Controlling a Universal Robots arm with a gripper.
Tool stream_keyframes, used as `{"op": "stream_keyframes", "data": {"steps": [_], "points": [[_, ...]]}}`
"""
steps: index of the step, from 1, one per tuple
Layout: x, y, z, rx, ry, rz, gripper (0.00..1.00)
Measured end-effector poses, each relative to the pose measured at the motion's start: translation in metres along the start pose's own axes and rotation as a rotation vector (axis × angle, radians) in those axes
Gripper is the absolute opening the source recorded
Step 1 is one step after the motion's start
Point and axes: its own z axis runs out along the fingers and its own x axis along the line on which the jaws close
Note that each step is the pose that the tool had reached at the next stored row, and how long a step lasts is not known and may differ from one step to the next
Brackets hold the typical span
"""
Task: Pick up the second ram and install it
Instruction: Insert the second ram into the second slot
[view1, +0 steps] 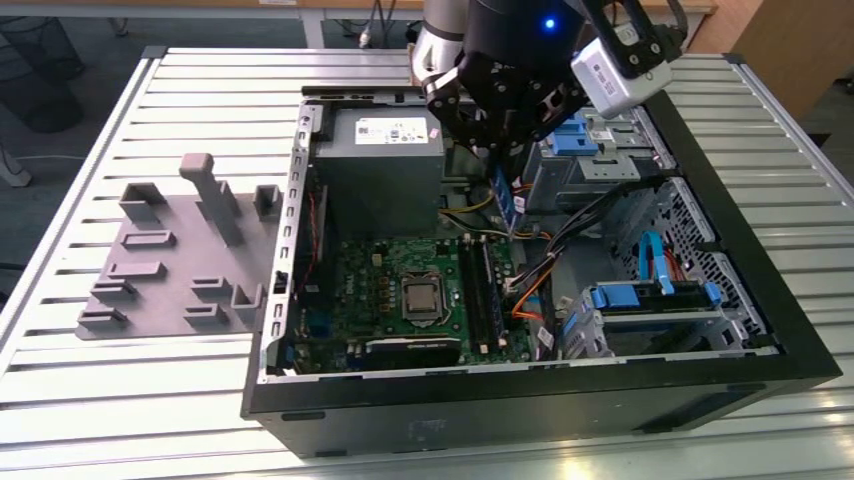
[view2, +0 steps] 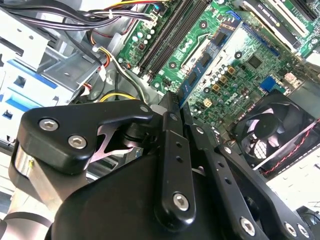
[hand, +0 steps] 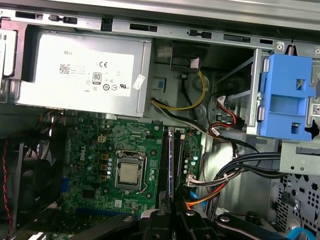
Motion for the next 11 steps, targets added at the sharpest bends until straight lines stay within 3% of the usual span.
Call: {"op": "stream_keyframes", "data": {"steps": [11], "points": [[0.0000, 0.0000, 0.0029, 0.0000, 0.0001, 0.000, 0.14]]}}
